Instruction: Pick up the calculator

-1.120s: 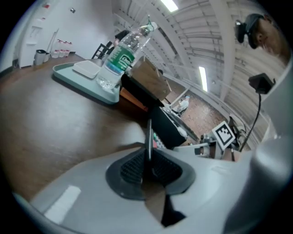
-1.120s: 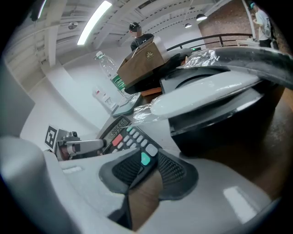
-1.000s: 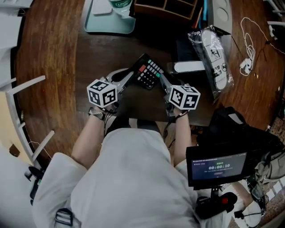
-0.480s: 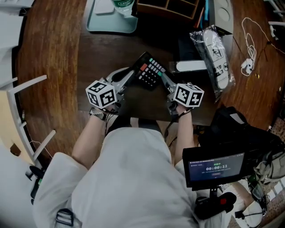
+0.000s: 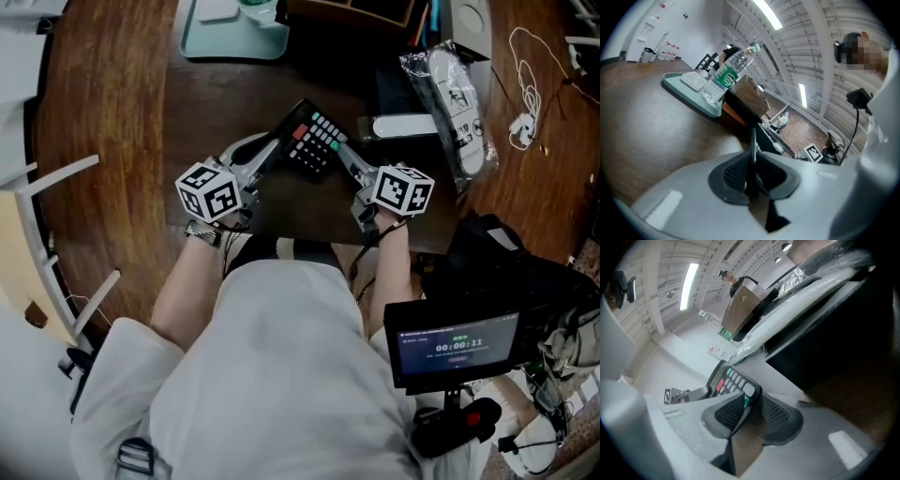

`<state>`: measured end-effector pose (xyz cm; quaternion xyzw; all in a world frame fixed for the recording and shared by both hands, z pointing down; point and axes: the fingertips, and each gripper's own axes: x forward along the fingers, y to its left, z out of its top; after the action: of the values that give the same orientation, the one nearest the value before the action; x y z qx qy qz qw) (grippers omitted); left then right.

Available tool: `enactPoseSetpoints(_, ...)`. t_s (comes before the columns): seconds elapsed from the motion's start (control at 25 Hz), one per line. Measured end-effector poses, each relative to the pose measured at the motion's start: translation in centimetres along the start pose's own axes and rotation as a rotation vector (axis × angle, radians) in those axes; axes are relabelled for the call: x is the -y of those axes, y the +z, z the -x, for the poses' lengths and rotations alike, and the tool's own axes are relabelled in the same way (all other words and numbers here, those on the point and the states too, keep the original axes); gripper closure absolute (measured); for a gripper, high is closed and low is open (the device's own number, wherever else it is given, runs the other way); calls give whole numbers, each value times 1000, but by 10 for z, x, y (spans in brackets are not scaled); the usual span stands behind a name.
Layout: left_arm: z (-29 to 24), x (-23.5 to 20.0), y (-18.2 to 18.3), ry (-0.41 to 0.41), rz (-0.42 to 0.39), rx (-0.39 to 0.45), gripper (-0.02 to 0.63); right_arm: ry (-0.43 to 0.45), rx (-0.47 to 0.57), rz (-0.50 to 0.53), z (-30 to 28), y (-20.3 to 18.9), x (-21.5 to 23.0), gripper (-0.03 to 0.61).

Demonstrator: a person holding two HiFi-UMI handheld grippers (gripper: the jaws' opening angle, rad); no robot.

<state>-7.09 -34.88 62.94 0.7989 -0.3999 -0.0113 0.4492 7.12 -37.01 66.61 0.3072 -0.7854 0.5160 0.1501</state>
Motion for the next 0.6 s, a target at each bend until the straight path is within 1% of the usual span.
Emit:
enactPoseSetpoints(0.08, 1, -1, 1, 2, 1, 6, 558, 25, 31, -19, 1, 4, -3, 472)
enactPoseSetpoints(0.2, 5, -1, 3, 0, -5, 6, 560, 68, 58, -45, 1, 5, -12, 433)
enactPoseSetpoints(0.44, 16, 6, 7, -40, 16, 29, 558, 98, 61, -28, 1, 1, -24, 433)
enactPoseSetpoints(0.6, 21, 14, 4, -51, 18, 36, 557, 121, 83, -70, 4, -5, -29, 432)
